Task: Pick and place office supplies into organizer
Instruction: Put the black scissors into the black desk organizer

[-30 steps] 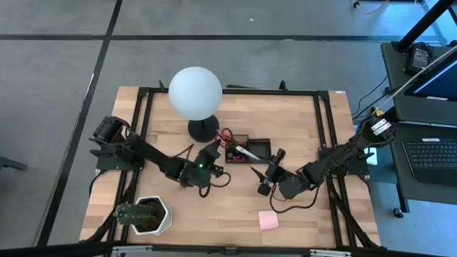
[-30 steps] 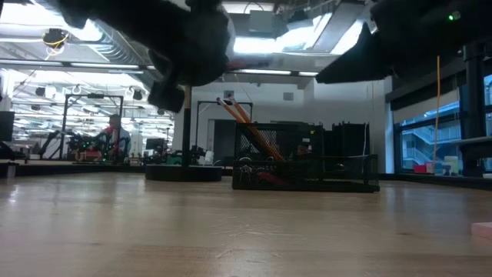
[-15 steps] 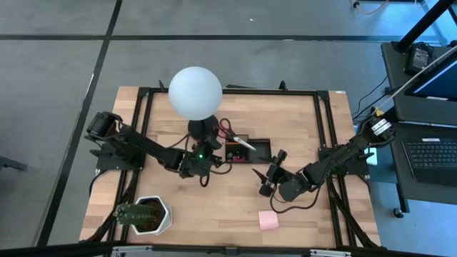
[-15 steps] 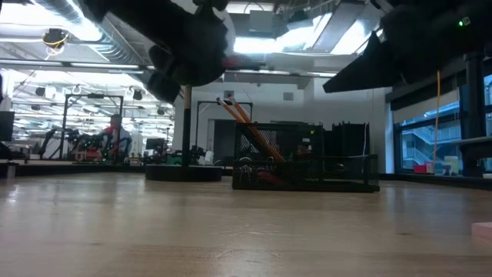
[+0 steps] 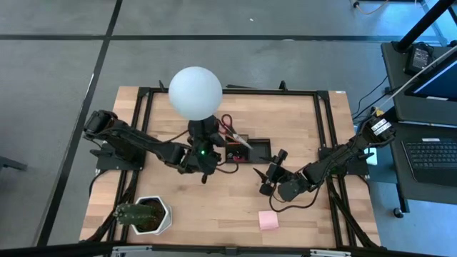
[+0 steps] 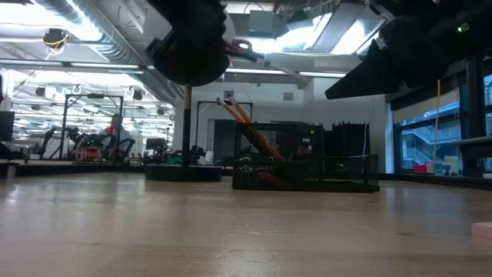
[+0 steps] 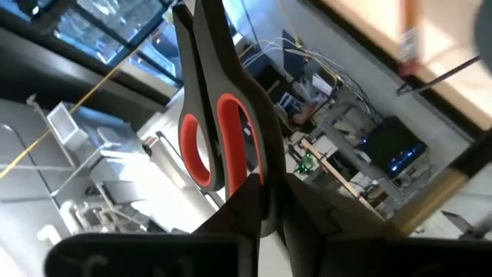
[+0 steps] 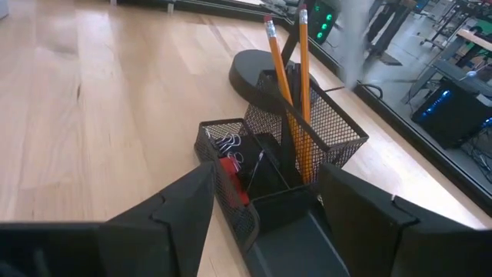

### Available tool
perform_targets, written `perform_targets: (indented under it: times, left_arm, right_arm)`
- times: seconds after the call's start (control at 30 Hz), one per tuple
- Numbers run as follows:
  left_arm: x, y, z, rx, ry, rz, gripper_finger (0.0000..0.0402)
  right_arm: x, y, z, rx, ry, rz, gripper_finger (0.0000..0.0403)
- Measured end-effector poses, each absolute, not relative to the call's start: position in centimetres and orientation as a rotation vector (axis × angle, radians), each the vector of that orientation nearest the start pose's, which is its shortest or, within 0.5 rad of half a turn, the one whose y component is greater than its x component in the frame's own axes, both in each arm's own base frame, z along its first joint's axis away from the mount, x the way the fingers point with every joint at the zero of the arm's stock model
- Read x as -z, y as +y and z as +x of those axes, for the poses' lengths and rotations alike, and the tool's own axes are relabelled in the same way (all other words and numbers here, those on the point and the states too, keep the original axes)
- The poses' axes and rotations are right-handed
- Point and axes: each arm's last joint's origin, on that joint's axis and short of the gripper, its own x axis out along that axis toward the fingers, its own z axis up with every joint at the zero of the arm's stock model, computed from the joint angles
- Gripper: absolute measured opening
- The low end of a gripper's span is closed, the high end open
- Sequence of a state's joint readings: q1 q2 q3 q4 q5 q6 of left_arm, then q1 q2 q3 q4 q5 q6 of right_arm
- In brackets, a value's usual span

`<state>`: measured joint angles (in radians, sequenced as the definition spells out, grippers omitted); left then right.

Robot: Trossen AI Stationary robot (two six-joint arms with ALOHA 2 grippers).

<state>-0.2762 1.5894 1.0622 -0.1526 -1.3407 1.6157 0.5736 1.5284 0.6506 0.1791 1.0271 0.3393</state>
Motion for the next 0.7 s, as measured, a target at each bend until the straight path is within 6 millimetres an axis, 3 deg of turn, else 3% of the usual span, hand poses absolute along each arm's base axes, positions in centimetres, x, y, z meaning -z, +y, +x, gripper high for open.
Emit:
perform_targets:
  times: [0.23,0.7]
  left_arm:
    - [-26.1,-5.2,32.1,-0.359,1.376,1.967,0.0028]
    - [-25.9,-4.5,34.0,-0.254,1.506,2.041,0.0028]
  right_arm:
    - [-16.4,12.8,24.4,0.506,0.408,-0.18,0.0236]
    - [-16.1,11.9,24.6,0.557,0.418,-0.127,0.0236]
